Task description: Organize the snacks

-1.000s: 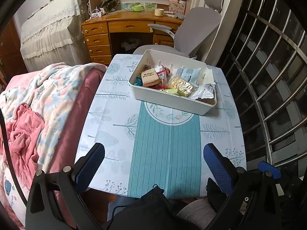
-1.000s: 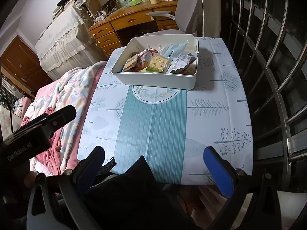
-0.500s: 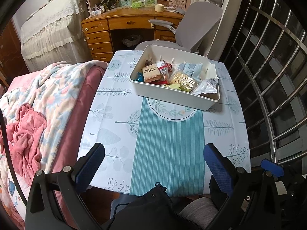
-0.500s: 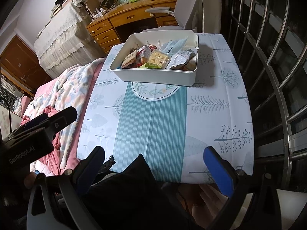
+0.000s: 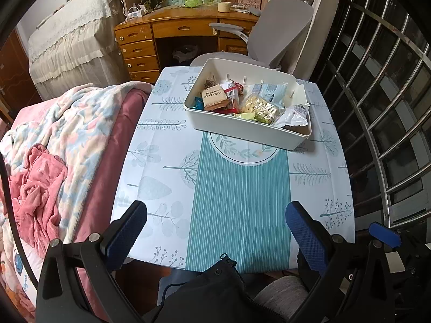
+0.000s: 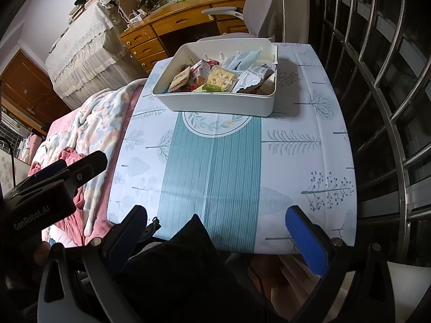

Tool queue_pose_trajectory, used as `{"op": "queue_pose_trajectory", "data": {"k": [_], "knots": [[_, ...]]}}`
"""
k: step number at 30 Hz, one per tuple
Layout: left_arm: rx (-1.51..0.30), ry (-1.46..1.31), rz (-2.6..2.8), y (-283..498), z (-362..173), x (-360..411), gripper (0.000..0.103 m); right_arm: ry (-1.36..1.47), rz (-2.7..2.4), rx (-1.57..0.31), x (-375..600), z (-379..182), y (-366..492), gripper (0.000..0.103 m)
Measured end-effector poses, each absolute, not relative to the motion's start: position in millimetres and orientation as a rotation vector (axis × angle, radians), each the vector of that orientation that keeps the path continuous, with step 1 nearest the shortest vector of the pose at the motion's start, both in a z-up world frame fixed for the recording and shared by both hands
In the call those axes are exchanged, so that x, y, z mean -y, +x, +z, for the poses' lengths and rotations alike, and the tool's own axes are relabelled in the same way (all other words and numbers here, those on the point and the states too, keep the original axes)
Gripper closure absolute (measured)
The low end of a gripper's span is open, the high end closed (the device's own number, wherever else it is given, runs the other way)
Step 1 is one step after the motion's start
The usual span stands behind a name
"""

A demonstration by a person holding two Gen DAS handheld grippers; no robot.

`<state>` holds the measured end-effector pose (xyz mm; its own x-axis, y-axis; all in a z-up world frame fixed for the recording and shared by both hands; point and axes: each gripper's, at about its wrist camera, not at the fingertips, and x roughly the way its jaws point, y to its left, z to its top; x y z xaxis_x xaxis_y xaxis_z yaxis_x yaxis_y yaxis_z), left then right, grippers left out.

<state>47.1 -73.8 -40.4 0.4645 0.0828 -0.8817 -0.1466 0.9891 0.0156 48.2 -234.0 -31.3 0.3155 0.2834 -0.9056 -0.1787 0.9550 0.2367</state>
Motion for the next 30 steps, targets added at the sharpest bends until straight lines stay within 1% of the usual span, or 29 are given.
{"op": "queue_pose_trajectory", "data": {"k": [30], "knots": [[-1.086, -0.06, 0.132, 41.5, -47.2, 76.6, 0.001, 0.091, 0.303, -1.227, 236.3, -35.7, 49.3, 0.0]]}}
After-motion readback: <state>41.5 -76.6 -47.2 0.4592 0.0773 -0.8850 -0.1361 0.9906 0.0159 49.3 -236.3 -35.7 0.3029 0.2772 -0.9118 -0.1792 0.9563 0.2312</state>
